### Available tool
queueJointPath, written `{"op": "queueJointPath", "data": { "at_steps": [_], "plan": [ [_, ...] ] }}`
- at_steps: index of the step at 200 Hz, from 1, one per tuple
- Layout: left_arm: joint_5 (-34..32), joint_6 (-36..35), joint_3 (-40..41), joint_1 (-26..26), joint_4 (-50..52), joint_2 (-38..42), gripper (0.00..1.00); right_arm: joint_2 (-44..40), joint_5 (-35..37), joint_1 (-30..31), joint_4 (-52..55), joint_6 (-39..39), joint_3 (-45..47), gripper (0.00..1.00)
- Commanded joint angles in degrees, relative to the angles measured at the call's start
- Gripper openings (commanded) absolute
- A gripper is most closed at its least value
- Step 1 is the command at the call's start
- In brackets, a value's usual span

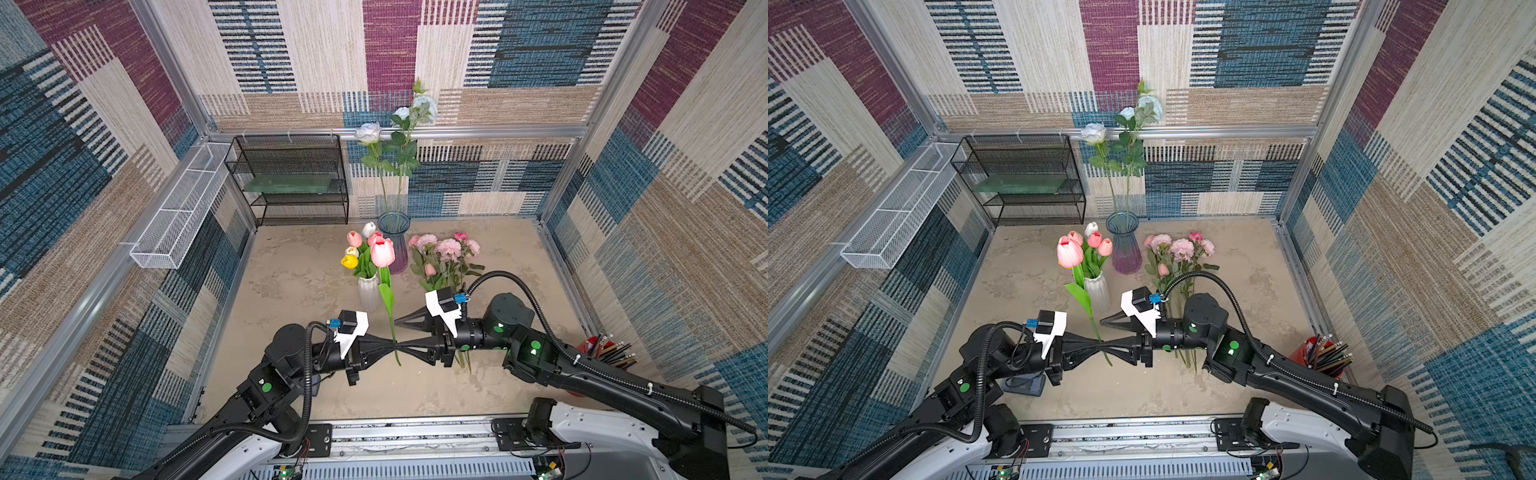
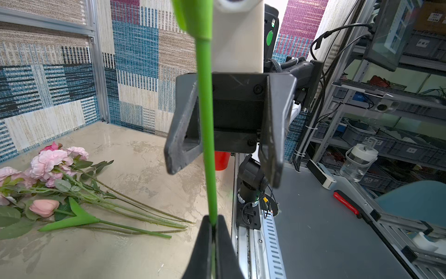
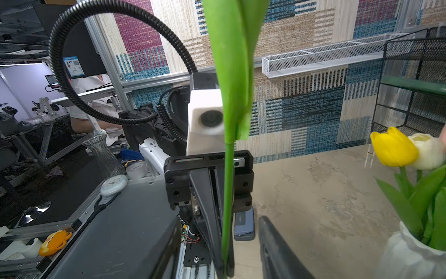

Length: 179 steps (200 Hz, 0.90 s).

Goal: Pick out pink flowers from the vase
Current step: Pick up the flower from the vase, then place the flower at the center of the board.

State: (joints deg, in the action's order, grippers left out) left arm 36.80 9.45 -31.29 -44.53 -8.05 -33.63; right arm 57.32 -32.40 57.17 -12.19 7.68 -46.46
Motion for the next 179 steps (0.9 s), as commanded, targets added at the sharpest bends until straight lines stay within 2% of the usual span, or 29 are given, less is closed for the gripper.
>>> {"op": "queueJointPath", "data": {
  "at_steps": [1,33,46,68,84,110,131,156,167,179],
  "plan": [
    [1.7,0.1,-0.2,0.0,-1.9,0.1,0.0,0.8,0.3,0.1,-3.1,1.2,-0.4,0.5],
    [1.2,-0.2,0.0,-0.1,-1.4,0.2,0.0,2.8,-1.2,0.2,-3.5,1.7,-1.0,0.38],
    [1.4,-0.1,0.0,-0.1,-1.5,0.1,0.0,3.1,-1.5,0.2,-3.5,1.6,-1.3,0.21],
    [1.3,-0.2,-0.4,0.0,-1.0,-0.1,0.0,2.5,-1.3,0.2,-3.1,1.0,-1.4,0.0],
    [0.9,-0.7,-1.1,-0.1,0.6,-0.1,0.01,1.3,-0.1,0.0,-2.2,0.6,-1.4,0.0],
    [-3.0,-3.5,-4.2,-0.1,8.9,0.9,0.3,-1.8,6.3,-1.4,1.6,0.9,-2.1,0.0],
    [-13.6,-7.7,-9.3,-0.1,22.1,2.1,0.45,-5.5,16.4,-3.2,7.1,4.2,-2.3,0.0],
    [-23.4,-8.4,-12.5,-0.1,33.3,3.7,0.48,-7.8,27.4,-6.9,18.2,8.2,-2.1,0.0],
    [-24.6,-7.0,-11.9,-0.1,35.3,4.7,0.47,-7.5,30.7,-9.3,24.3,11.4,-2.1,0.0],
    [-23.7,-5.0,-10.3,-0.1,35.7,6.0,0.47,-6.6,31.2,-12.7,29.0,13.2,-1.2,0.0]
  ]
}}
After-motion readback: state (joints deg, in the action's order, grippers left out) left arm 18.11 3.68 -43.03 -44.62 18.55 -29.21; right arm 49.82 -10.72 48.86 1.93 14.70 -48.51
